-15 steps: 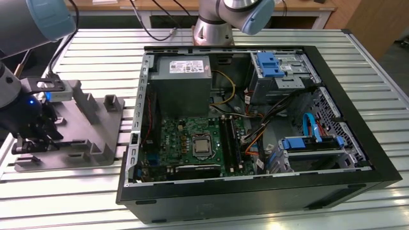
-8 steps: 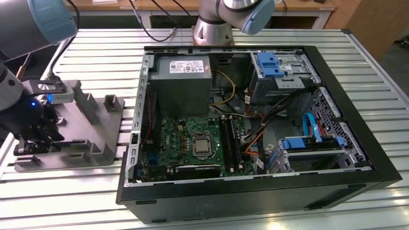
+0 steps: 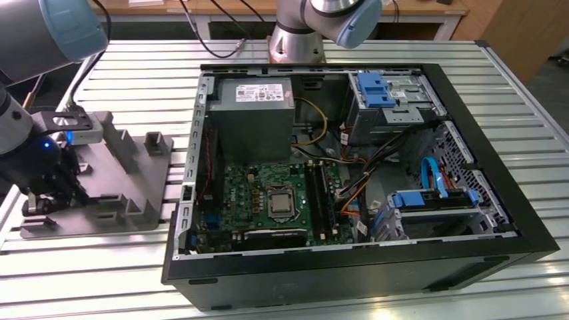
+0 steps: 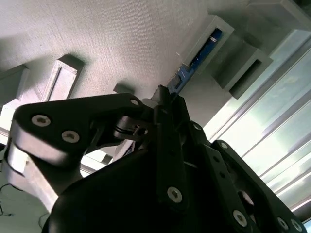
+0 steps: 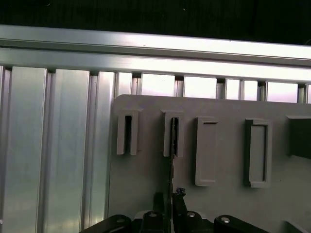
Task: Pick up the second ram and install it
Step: 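Pick up the second ram and move it above second insertion slot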
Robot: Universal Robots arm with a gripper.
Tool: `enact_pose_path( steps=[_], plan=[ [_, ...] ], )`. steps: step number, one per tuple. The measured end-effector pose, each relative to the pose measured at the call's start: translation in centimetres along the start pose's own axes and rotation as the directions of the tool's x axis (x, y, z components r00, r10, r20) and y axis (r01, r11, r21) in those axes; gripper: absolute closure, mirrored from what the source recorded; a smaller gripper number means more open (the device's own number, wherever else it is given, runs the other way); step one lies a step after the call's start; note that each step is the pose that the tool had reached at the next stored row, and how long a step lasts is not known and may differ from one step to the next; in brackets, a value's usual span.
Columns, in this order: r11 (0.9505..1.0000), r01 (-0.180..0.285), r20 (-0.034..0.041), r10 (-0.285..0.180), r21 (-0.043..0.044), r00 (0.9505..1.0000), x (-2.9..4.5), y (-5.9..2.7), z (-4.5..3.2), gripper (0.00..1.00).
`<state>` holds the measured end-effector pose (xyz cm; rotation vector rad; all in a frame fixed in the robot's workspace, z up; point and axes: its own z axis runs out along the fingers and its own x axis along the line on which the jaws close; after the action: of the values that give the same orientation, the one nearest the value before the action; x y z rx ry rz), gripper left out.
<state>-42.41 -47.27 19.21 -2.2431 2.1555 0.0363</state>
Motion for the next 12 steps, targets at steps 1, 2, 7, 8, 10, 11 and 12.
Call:
enact_pose_path(
  steps=[1,2,7,8,10,11,12],
  plan=[
    [1.0,0.0,-0.0001,0.0,-0.0001,1.0,0.0,0.0,0.0,0.84],
    [1.0,0.0,0.0,0.0,0.0,1.0,0.0,0.0,0.01,0.84],
    [1.0,0.0,-0.0001,0.0,0.0,1.0,0.0,0.0,0.05,0.86],
    [1.0,0.0,-0.0001,0.0,-0.0001,1.0,0.0,0.0,0.05,0.86],
    [1.0,0.0,-0.0001,0.0,0.0,1.0,0.0,0.0,0.07,0.86],
    [1.0,0.0,-0.0001,0.0,-0.0001,1.0,0.0,0.0,0.07,0.86],
    [1.0,0.0,-0.0001,0.0,-0.0001,1.0,0.01,0.0,0.08,0.86]
  ],
)
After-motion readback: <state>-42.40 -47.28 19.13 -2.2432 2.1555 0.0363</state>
